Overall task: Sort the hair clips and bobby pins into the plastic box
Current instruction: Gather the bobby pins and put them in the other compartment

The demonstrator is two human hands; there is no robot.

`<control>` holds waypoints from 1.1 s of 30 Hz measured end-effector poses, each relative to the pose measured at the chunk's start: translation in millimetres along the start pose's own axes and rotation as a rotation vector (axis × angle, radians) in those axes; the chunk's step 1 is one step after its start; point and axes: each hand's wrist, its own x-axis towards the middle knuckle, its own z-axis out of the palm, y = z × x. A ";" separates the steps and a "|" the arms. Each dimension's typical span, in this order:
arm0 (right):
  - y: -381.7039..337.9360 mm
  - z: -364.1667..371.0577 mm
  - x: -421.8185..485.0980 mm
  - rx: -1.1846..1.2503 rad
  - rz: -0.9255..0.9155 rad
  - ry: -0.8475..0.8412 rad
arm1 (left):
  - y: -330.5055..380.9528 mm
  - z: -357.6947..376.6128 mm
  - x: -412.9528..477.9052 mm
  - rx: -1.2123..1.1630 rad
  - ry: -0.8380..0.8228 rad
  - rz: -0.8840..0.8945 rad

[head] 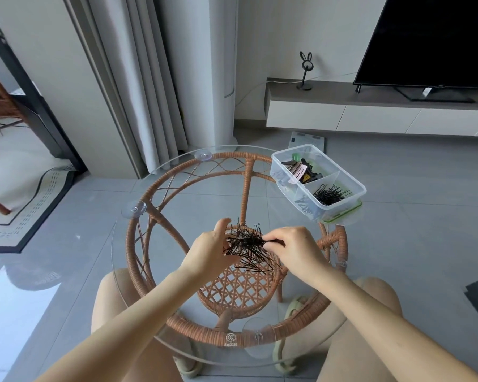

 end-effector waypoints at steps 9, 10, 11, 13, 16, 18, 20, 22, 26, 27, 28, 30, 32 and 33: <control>-3.8 -44.9 -3.6 0.190 0.067 0.083 | 13.9 4.6 7.8 0.160 -0.041 0.083; -4.6 -50.0 -3.9 0.207 0.069 0.094 | 16.1 4.5 9.0 0.211 -0.072 0.107; -4.8 -56.3 -3.8 0.218 0.068 0.108 | 19.3 4.3 11.4 0.251 -0.106 0.121; -4.1 -68.0 -2.8 0.243 0.067 0.136 | 23.8 3.1 16.4 0.285 -0.166 0.123; 3.5 -87.7 2.4 0.261 0.074 0.204 | 30.3 2.0 26.0 0.284 -0.170 0.126; 11.4 -103.2 8.1 0.244 0.086 0.246 | 33.1 1.8 30.9 0.272 -0.149 0.124; 21.8 -120.3 16.3 0.204 0.101 0.257 | 33.7 1.0 35.2 0.265 -0.146 0.111; 33.4 -136.5 25.9 0.135 0.128 0.231 | 33.3 -1.4 38.1 0.251 -0.149 0.090; 54.8 -159.7 48.9 -0.100 0.203 0.098 | 34.1 -11.4 42.9 0.181 -0.129 0.050; 59.6 -163.6 55.2 -0.164 0.219 0.056 | 36.8 -14.9 44.4 0.164 -0.125 0.047; 63.1 -164.6 61.5 -0.219 0.230 0.008 | 38.9 -18.9 45.0 0.149 -0.119 0.047; 67.1 -163.3 73.5 -0.307 0.233 -0.087 | 44.9 -27.2 46.9 0.120 -0.107 0.053; 67.2 -156.6 83.9 -0.361 0.213 -0.160 | 51.9 -36.4 47.8 0.101 -0.091 0.063; 67.1 -152.4 88.6 -0.376 0.198 -0.189 | 55.8 -41.1 48.4 0.090 -0.085 0.062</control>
